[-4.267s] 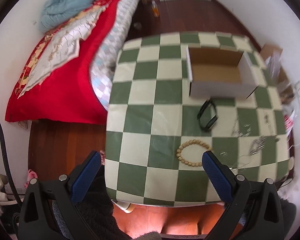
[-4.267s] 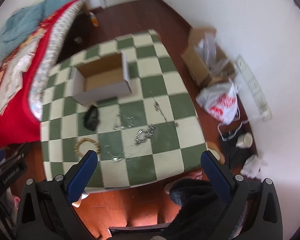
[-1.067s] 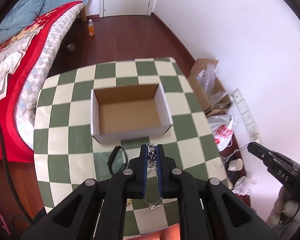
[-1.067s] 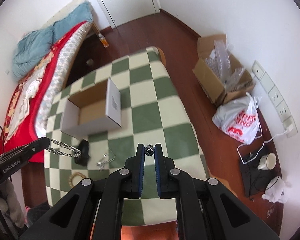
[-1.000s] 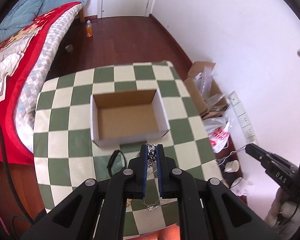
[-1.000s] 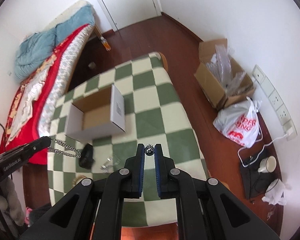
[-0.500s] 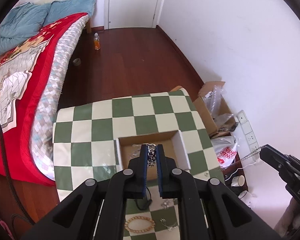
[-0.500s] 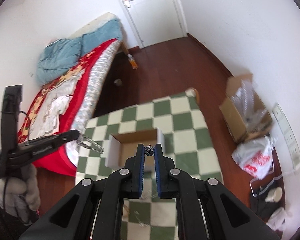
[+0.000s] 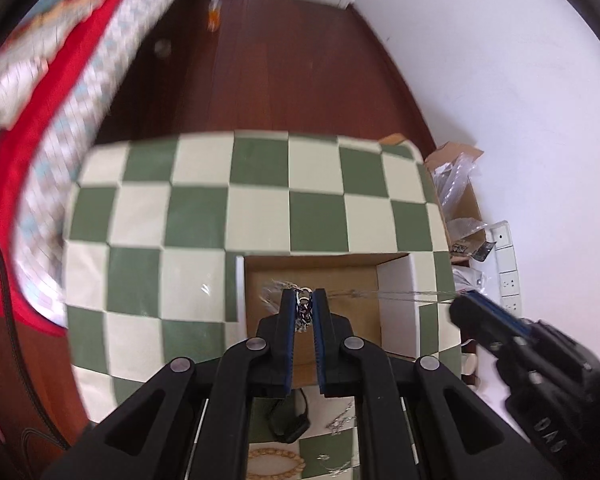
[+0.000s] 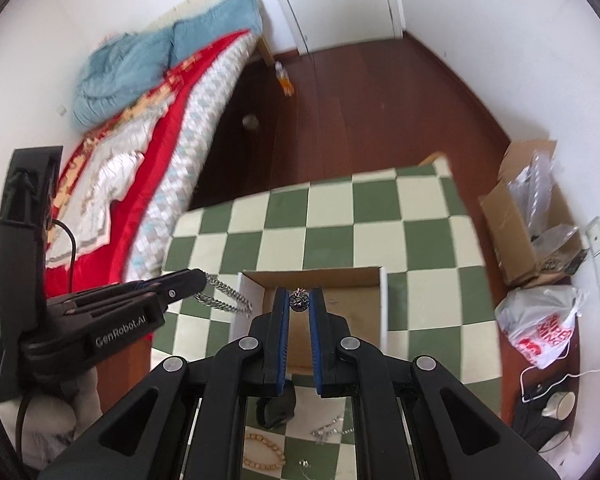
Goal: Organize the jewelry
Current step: 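Carry both held chains into the white box and open both tools, then lift both open tools out of the box and back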
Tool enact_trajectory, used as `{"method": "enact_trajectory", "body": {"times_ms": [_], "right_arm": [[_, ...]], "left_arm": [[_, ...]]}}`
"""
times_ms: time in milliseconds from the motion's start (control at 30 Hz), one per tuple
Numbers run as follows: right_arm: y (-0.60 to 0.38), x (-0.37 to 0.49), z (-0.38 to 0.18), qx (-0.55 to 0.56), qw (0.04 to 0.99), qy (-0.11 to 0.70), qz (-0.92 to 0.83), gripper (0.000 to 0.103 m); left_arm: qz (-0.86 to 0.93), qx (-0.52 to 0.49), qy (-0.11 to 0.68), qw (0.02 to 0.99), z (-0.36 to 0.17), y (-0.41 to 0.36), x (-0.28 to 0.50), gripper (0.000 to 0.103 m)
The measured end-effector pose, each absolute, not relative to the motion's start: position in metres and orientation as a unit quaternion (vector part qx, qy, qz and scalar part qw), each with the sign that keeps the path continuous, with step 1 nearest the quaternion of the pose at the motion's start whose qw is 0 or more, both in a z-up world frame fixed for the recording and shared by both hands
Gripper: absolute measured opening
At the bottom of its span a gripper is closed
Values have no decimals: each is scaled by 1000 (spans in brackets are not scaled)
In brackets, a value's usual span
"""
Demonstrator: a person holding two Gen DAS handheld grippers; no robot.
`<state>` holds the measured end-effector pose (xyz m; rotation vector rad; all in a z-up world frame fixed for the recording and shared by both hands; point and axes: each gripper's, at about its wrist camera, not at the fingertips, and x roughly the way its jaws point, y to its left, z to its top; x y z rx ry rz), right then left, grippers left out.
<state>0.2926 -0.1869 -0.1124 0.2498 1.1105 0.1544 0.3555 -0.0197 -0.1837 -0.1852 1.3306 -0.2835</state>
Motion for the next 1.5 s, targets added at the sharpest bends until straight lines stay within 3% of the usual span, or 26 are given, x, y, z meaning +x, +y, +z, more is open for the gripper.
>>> {"method": "enact_trajectory", "body": {"times_ms": [367, 433, 467, 500, 533, 567, 600, 633, 667, 733, 767, 1000, 1500], "right_arm": [[-184, 346, -190, 89, 782, 616, 44, 11], [-188, 350, -195, 87, 771, 630, 38, 19], [-191, 351, -196, 85, 767, 635, 30, 25], [-193, 350, -197, 87, 764, 639, 29, 42], [-194, 350, -198, 86, 760, 643, 28, 50], [-194, 349, -197, 82, 758, 646, 24, 51], [-194, 347, -196, 77, 758, 648, 21, 51], [-194, 345, -195, 75, 757, 649, 22, 58], [-194, 342, -194, 74, 754, 653, 20, 64], [-191, 336, -193, 65, 750, 658, 18, 89], [-190, 333, -192, 60, 749, 659, 16, 93], [-181, 300, -199, 43, 749, 662, -1, 103], [-176, 244, -171, 4, 804, 593, -39, 103]], "left_arm": [[-83, -91, 655, 746, -216, -24, 382, 9], [-67, -65, 646, 757, -210, -27, 383, 13], [-59, -49, 643, 762, -207, -28, 384, 20], [-53, -38, 635, 770, -202, -28, 385, 25], [-47, -29, 628, 777, -199, -27, 384, 37], [-37, -16, 617, 786, -194, -26, 383, 54], [-30, -9, 608, 793, -190, -25, 383, 65], [-15, 5, 596, 803, -186, -23, 380, 82], [-5, 15, 589, 808, -183, -20, 379, 92], [8, 19, 582, 813, -180, -14, 374, 96], [15, 23, 580, 814, -179, -9, 370, 102], [36, 15, 567, 823, -180, 10, 333, 103], [52, 29, 510, 858, -151, 23, 258, 103]]}}
